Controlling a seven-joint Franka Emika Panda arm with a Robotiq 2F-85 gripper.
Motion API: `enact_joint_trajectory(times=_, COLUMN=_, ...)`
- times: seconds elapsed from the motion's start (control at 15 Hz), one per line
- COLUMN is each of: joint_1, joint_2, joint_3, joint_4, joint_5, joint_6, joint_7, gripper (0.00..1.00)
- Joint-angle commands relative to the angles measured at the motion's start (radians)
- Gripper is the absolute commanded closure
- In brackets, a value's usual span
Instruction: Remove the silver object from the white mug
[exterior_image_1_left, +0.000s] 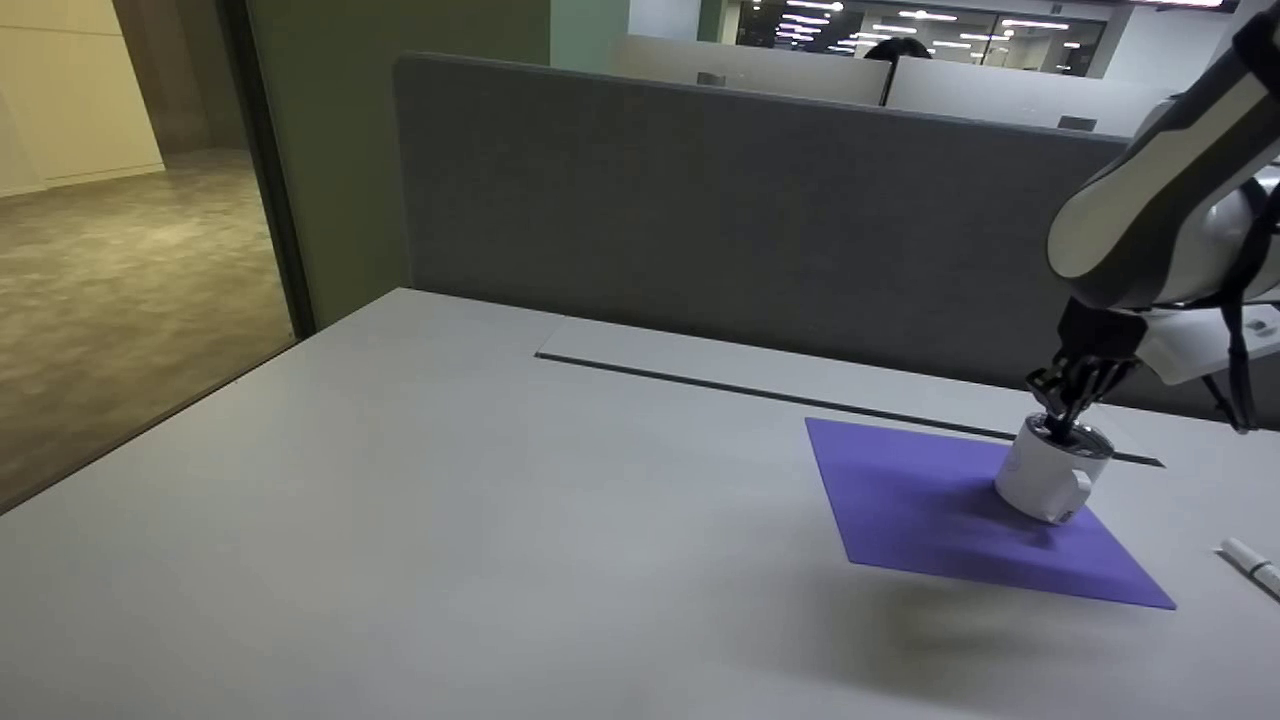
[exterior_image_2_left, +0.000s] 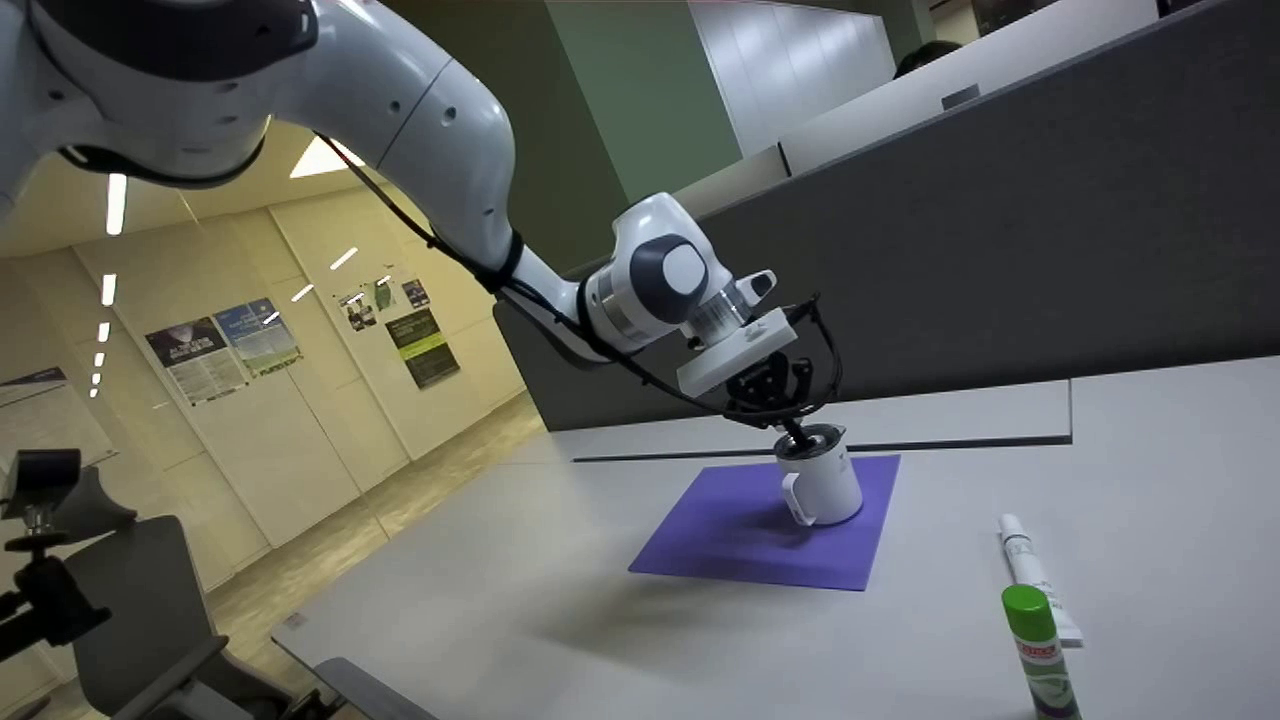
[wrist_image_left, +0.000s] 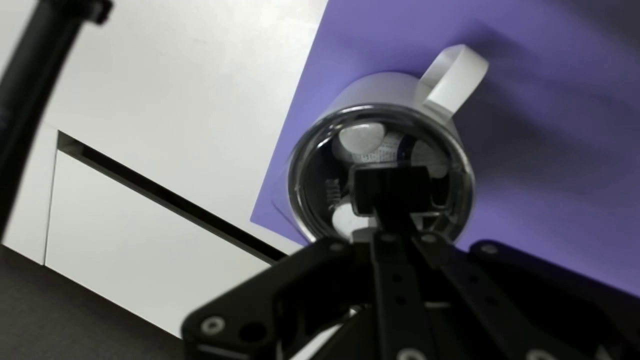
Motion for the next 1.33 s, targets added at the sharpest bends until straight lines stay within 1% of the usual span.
enact_joint_trajectory(times=0.0, joint_1=-0.013, joint_2=-0.008, joint_3=0.006, joint_4=0.017, joint_5=-0.011, joint_6=-0.001, joint_7=0.040, gripper=1.00)
enact_joint_trajectory(times=0.13, joint_1=-0.044, joint_2=-0.076, joint_3=0.037, joint_4=-0.024, joint_5=0.016, joint_6=0.017, joint_7=0.024, gripper=1.00)
enact_joint_trajectory(times=0.27, joint_1=-0.067, joint_2=-0.130, joint_3=0.056, joint_4=-0.048, joint_5=0.032, joint_6=0.010, joint_7=0.018, gripper=1.00)
enact_joint_trajectory(times=0.33, joint_1=-0.081, joint_2=-0.164, joint_3=0.066, joint_4=-0.062, joint_5=0.039, joint_6=-0.008, joint_7=0.008, gripper=0.74)
enact_joint_trajectory(times=0.4, joint_1=-0.093, joint_2=-0.192, joint_3=0.074, joint_4=-0.071, joint_5=0.050, joint_6=-0.024, joint_7=0.001, gripper=0.74)
enact_joint_trajectory(times=0.47, joint_1=-0.107, joint_2=-0.218, joint_3=0.086, joint_4=-0.080, joint_5=0.062, joint_6=-0.043, joint_7=-0.009, gripper=0.67)
enact_joint_trajectory(times=0.6, joint_1=-0.117, joint_2=-0.261, joint_3=0.086, joint_4=-0.096, joint_5=0.077, joint_6=-0.081, joint_7=-0.012, gripper=0.54)
enact_joint_trajectory(times=0.67, joint_1=-0.125, joint_2=-0.281, joint_3=0.090, joint_4=-0.107, joint_5=0.088, joint_6=-0.101, joint_7=-0.019, gripper=0.46)
enact_joint_trajectory(times=0.93, joint_1=-0.133, joint_2=-0.338, joint_3=0.082, joint_4=-0.144, joint_5=0.115, joint_6=-0.144, joint_7=-0.029, gripper=0.20)
enact_joint_trajectory(times=1.0, joint_1=-0.142, joint_2=-0.349, joint_3=0.092, joint_4=-0.152, joint_5=0.129, joint_6=-0.162, joint_7=-0.054, gripper=0.14)
enact_joint_trajectory(times=1.07, joint_1=-0.120, joint_2=-0.302, joint_3=0.072, joint_4=-0.110, joint_5=0.109, joint_6=-0.136, joint_7=-0.030, gripper=0.32)
enact_joint_trajectory(times=1.2, joint_1=-0.124, joint_2=-0.318, joint_3=0.075, joint_4=-0.124, joint_5=0.121, joint_6=-0.148, joint_7=-0.045, gripper=0.17)
enact_joint_trajectory(times=1.27, joint_1=-0.125, joint_2=-0.322, joint_3=0.076, joint_4=-0.129, joint_5=0.123, joint_6=-0.150, joint_7=-0.047, gripper=0.14)
